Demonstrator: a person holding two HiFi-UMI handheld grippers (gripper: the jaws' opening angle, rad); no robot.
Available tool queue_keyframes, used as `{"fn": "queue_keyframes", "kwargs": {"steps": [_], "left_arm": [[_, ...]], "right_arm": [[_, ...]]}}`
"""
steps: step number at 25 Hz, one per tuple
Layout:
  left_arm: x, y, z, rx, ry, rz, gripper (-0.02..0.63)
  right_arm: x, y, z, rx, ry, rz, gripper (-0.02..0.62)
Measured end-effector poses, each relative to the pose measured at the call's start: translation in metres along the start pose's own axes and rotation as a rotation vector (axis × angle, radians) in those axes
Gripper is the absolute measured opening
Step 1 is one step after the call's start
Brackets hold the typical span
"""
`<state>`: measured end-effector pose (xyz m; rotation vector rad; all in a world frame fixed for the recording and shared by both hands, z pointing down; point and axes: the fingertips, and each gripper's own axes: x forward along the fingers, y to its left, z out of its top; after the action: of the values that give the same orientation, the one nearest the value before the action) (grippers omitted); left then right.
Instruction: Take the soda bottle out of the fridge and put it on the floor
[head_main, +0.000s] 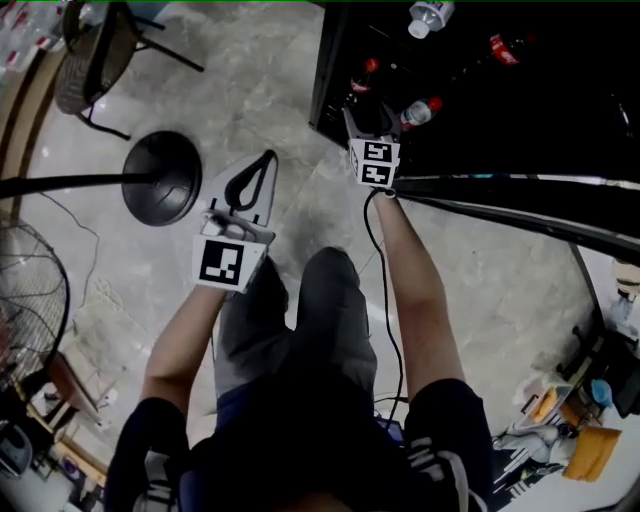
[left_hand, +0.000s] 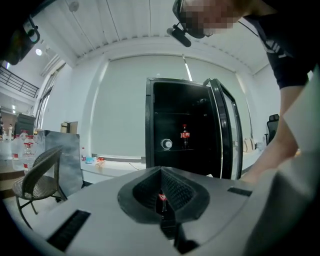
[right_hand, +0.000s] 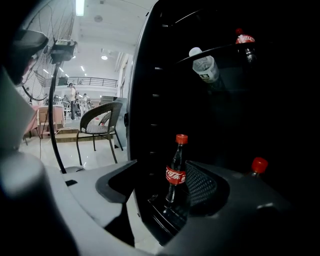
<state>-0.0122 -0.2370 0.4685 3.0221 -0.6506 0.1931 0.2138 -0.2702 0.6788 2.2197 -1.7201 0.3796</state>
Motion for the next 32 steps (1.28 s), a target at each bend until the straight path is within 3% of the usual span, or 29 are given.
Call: {"fn": "queue_keyframes", "kwargs": {"steps": [17,32], "left_arm": [[0.041,-0.007,-0.073,-0.025,-0.023,-0.073,0.023],[0.051,0.009,-0.095,-0.021,-0.032,-0.08,0.023]], "right_arm": [[0.084,-0.041,-0.047,0.046,0.002,-0.017,0.327],[0.128,-0.043,-0.062,-0.028,-0.017,0.096,0.357]]}}
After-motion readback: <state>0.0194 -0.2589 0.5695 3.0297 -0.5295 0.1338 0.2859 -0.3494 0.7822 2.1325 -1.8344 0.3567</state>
